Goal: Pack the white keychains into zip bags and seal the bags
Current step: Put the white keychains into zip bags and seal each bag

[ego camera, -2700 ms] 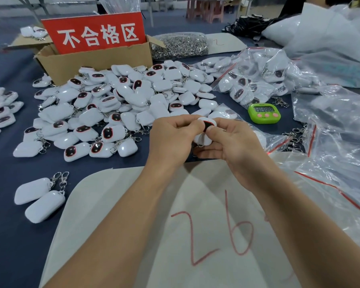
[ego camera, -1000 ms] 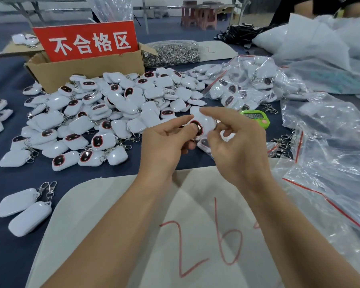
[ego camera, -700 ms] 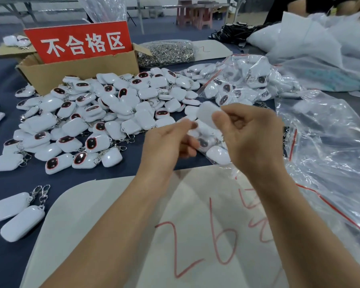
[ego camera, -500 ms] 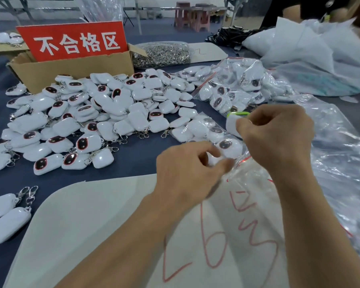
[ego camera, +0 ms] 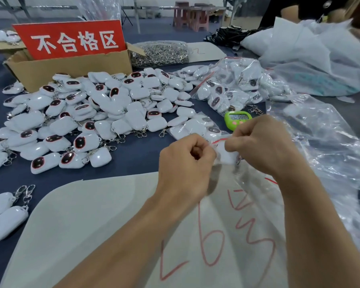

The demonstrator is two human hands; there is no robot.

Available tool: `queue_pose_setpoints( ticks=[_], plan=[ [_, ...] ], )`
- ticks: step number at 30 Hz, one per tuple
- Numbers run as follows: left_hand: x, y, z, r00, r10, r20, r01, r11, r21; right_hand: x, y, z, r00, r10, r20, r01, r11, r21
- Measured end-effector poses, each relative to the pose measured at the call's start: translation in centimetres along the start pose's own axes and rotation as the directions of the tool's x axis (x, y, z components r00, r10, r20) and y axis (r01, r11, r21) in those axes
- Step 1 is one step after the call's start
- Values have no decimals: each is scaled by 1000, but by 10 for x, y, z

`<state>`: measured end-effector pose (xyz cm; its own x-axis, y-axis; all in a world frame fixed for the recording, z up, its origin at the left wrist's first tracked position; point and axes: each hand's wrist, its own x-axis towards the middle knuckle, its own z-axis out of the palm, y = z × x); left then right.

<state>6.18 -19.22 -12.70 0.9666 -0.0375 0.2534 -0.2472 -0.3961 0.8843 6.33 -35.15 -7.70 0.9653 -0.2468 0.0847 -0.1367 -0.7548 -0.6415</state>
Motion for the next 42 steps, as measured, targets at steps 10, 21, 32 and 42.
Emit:
queue_pose_setpoints(
  ticks=[10,21,32,42],
  plan=[
    [-2,0,-11,944,286,-166,-272,957,105,1,-19,34,1000,-14,9,12,976,217],
    [6,0,-15,970,6,-243,-31,995,-97,3,1,15,988,-101,-119,112,990,87],
    [22,-6,-33,995,78,-65,-89,977,-191,7,1,22,973,15,-232,139,761,633],
    [30,-9,-65,975,55,-214,-122,940,-317,-2,-16,17,937,-80,-340,307,657,689]
  ],
)
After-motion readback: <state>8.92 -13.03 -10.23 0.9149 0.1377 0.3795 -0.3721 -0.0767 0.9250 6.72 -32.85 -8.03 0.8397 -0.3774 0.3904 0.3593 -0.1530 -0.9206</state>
